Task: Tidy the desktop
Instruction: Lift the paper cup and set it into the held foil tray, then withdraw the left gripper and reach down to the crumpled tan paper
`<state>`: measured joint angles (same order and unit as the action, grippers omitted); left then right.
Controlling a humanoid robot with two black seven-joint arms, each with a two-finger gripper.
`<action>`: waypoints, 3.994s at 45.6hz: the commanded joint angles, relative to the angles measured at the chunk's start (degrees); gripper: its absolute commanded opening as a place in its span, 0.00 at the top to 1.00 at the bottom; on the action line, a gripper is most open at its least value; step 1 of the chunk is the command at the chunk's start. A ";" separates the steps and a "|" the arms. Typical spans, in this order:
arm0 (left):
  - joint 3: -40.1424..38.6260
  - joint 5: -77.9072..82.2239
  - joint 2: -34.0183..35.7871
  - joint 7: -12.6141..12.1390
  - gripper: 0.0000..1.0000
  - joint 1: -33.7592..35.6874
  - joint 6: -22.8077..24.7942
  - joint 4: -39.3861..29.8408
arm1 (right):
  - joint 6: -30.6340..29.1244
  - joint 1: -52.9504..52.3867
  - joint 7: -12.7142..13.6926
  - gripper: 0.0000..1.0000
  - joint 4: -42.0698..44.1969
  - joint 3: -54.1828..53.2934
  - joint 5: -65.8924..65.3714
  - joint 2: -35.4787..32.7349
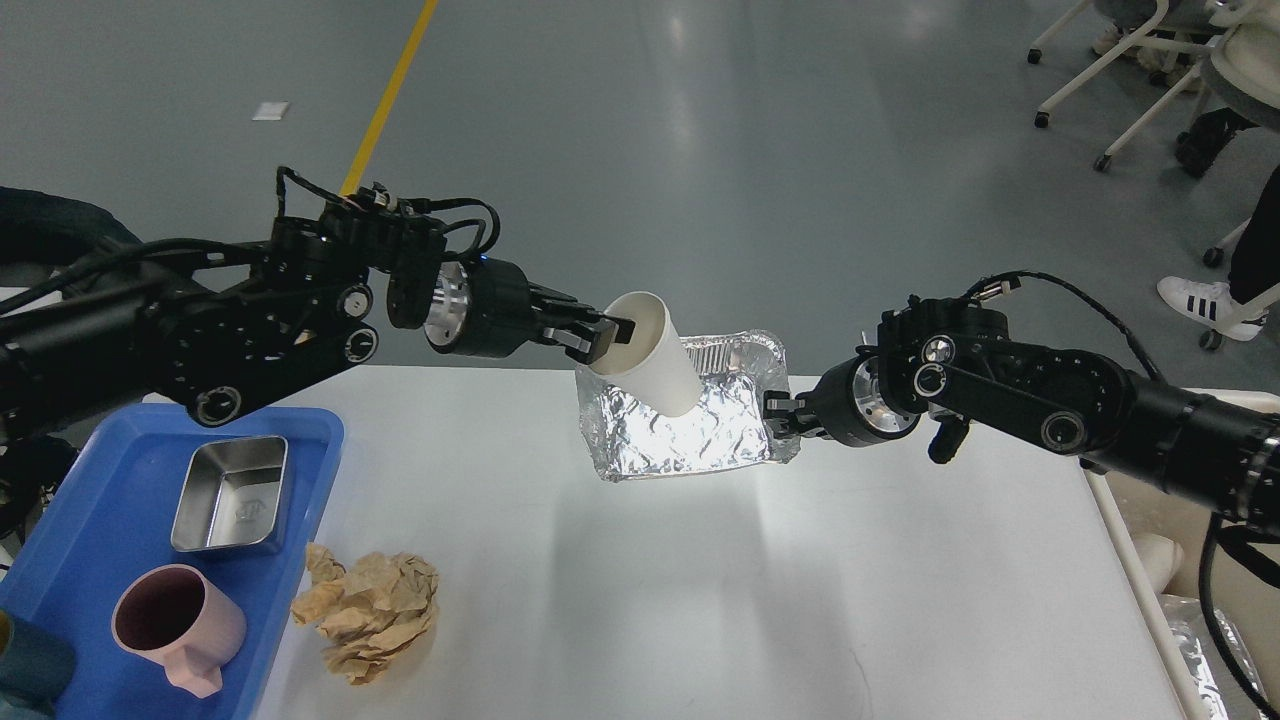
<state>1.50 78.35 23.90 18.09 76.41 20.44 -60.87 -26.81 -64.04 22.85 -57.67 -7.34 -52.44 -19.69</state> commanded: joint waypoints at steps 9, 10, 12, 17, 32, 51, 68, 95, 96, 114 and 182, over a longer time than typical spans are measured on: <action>2.10 1.19 -12.47 -1.92 1.00 0.49 -1.01 10.95 | -0.09 0.06 0.00 1.00 -0.69 -0.39 0.50 -0.52; 2.36 1.28 -12.91 -2.09 1.00 0.49 -1.01 11.30 | -0.18 0.06 0.00 1.00 -0.78 -0.48 0.50 -0.52; 2.72 1.54 -13.78 -2.62 1.00 0.40 -1.36 11.74 | -0.18 0.06 0.00 1.00 -0.86 -0.57 0.50 -0.52; 3.94 3.12 -15.19 -3.76 1.00 0.40 -2.94 12.45 | -0.18 0.06 0.00 1.00 -0.86 -0.57 0.50 -0.44; 6.85 4.00 -16.51 -4.82 1.00 -0.04 -6.98 13.59 | -0.61 0.67 0.00 1.00 -0.86 -0.57 0.58 -0.08; 7.64 4.00 -21.26 -4.73 0.94 -1.62 -9.89 17.90 | -1.41 0.94 0.00 1.00 -1.13 0.22 3.84 -0.17; 10.01 3.91 -21.35 -4.56 0.28 -1.27 -9.80 17.90 | -1.41 1.03 0.00 1.00 -1.13 0.22 3.84 -0.44; 9.05 2.42 -25.21 -4.82 0.22 -4.08 -16.30 24.92 | -1.23 1.03 0.00 1.00 -1.13 0.22 3.66 -0.08; 9.05 2.42 -25.39 -4.82 0.22 -4.17 -16.39 25.10 | -1.23 1.03 0.00 1.00 -1.13 0.22 3.66 -0.08; 9.05 -2.94 -28.99 -4.82 0.22 -4.78 -21.14 30.73 | -1.23 1.03 0.00 1.00 -1.13 0.14 3.66 0.18; 9.31 -4.61 55.02 -4.03 0.03 -13.04 -14.72 -34.40 | -1.23 1.47 0.00 1.00 -1.13 0.22 3.57 -0.52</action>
<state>11.02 73.71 72.66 13.83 66.69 6.56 -91.88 -28.03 -62.69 22.85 -58.74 -7.12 -48.87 -20.10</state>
